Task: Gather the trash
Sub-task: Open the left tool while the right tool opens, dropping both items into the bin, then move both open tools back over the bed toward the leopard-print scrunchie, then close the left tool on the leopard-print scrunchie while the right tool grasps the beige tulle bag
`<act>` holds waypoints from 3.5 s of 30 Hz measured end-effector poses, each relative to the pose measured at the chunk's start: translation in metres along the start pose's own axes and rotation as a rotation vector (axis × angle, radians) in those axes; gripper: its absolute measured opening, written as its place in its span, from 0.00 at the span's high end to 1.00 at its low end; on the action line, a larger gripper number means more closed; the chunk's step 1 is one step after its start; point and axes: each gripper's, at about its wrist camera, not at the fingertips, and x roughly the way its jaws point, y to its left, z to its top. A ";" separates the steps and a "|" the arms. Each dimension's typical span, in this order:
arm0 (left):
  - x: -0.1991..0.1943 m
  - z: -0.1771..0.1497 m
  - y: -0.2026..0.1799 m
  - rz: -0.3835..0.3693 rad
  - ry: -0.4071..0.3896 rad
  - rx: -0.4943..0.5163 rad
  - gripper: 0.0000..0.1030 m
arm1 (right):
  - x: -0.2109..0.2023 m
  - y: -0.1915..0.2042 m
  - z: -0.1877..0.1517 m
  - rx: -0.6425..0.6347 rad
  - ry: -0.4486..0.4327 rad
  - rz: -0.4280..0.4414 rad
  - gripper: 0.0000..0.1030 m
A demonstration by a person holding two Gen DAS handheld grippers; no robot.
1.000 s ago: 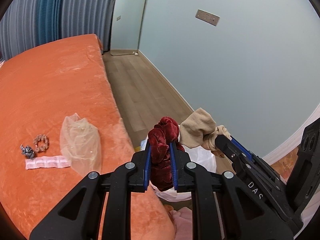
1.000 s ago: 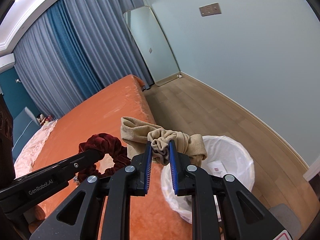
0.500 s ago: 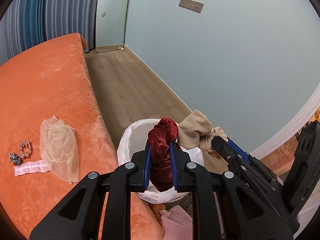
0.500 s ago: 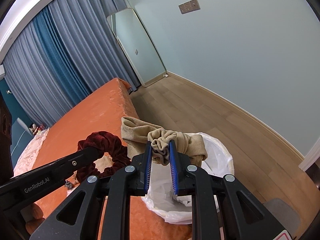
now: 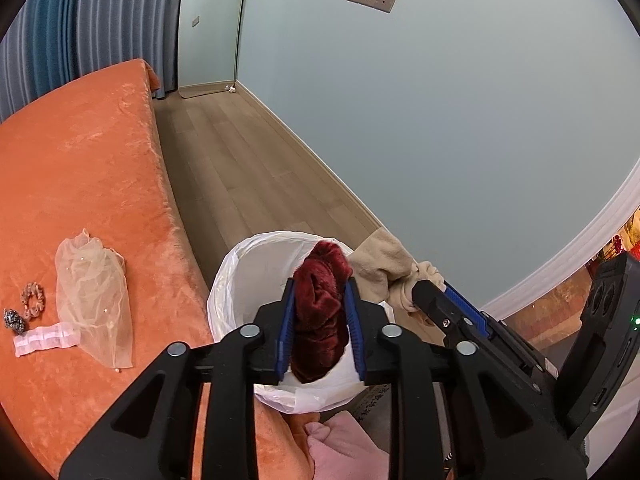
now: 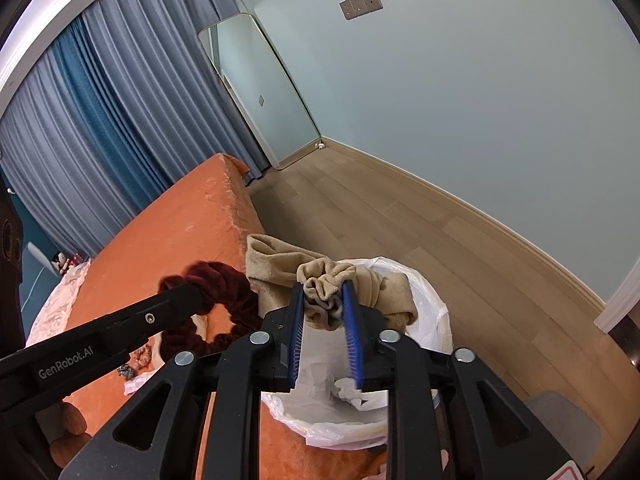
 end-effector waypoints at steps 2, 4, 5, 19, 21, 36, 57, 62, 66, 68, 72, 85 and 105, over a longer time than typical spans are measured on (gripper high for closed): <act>0.001 0.000 0.001 0.006 -0.003 -0.006 0.63 | 0.004 0.001 0.001 0.008 0.002 -0.001 0.76; 0.002 -0.001 0.002 0.014 -0.006 -0.013 0.59 | 0.006 0.002 0.000 0.011 0.006 -0.003 0.73; 0.001 -0.001 0.003 0.016 -0.006 -0.015 0.58 | 0.006 0.002 -0.001 0.008 0.005 -0.002 0.72; -0.018 -0.011 0.029 0.044 -0.023 -0.067 0.58 | 0.005 0.010 -0.011 -0.018 0.025 0.016 0.63; -0.022 -0.013 0.034 0.049 -0.028 -0.077 0.58 | 0.005 0.014 -0.013 -0.027 0.029 0.022 0.63; -0.052 -0.035 0.088 0.083 -0.044 -0.174 0.54 | 0.012 0.068 -0.039 -0.131 0.080 0.071 0.57; -0.090 -0.084 0.229 0.195 -0.055 -0.398 0.50 | 0.047 0.164 -0.091 -0.274 0.187 0.117 0.47; -0.098 -0.098 0.262 0.226 -0.050 -0.448 0.50 | 0.061 0.185 -0.104 -0.310 0.220 0.119 0.46; -0.103 -0.110 0.294 0.255 -0.046 -0.496 0.50 | 0.075 0.198 -0.116 -0.334 0.249 0.116 0.45; -0.105 -0.117 0.309 0.270 -0.042 -0.519 0.50 | 0.083 0.204 -0.120 -0.342 0.262 0.115 0.43; -0.106 -0.129 0.343 0.302 -0.032 -0.568 0.50 | 0.099 0.220 -0.130 -0.364 0.285 0.111 0.40; -0.082 -0.137 0.441 0.389 0.017 -0.652 0.36 | 0.176 0.271 -0.144 -0.437 0.355 0.103 0.35; -0.013 -0.115 0.501 0.351 0.069 -0.664 0.62 | 0.282 0.270 -0.151 -0.392 0.425 0.036 0.47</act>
